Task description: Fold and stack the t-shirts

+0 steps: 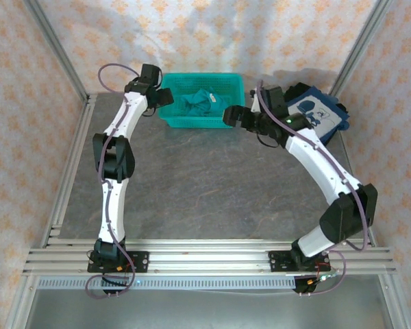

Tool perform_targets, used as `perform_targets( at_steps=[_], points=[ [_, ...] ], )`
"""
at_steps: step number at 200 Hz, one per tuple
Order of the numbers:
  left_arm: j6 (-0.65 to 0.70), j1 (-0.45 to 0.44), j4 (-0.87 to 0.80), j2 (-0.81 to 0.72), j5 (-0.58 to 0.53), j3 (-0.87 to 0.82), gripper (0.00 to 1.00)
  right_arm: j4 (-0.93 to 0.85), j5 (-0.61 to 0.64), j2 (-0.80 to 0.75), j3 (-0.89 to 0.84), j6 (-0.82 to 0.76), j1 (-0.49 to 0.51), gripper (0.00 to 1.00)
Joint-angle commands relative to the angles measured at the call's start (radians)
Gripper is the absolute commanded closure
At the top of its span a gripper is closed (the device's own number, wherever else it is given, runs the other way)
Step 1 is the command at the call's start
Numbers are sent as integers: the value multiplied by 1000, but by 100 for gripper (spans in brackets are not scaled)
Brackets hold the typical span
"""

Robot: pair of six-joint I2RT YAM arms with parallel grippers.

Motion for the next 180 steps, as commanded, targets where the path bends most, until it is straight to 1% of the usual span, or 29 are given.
perform_targets(
  at_steps=[1, 14, 19, 27, 39, 60, 67, 77, 88, 107, 118, 134, 145, 165, 178, 180],
  points=[
    [-24, -4, -97, 34, -57, 43, 19, -14, 1, 43, 87, 27, 22, 1],
    [-38, -4, -102, 53, -70, 40, 22, -15, 3, 71, 121, 28, 27, 1],
    [-40, -3, -103, 59, -68, 39, 27, -15, 4, 82, 134, 28, 27, 1],
    [-44, -4, -104, 66, -68, 33, 30, -16, 7, 98, 154, 27, 29, 0],
    [-48, -5, -103, 72, -66, 20, 37, -21, 13, 118, 185, 21, 30, 1],
    [-44, -4, -70, 51, -19, -36, 61, -25, 22, 156, 235, 5, 30, 1],
    [-41, -6, -68, 40, -19, -57, 72, -33, 23, 172, 255, 2, 29, 1],
    [-32, -7, -68, 21, -20, -90, 83, -47, 22, 193, 284, -6, 29, 1],
    [-20, -8, -66, -9, -12, -137, 90, -68, 24, 219, 316, -17, 31, 1],
    [-8, -20, -55, -91, -50, -254, 95, -109, 37, 269, 366, -54, 38, 1],
    [-9, -25, -15, -163, -34, -364, 97, -152, 53, 306, 406, -88, 48, 1],
    [-14, -50, 33, -285, -62, -538, 98, -233, 94, 373, 484, -142, 70, 1],
    [-39, -66, 43, -355, -68, -634, 100, -276, 114, 424, 536, -176, 88, 1],
    [-88, -114, 69, -487, -83, -812, 100, -335, 140, 515, 613, -216, 123, 1],
    [-132, -151, 83, -589, -94, -916, 100, -357, 174, 572, 645, -229, 146, 1],
    [-155, -154, 85, -600, -93, -935, 100, -359, 180, 579, 648, -230, 149, 0]
  ],
)
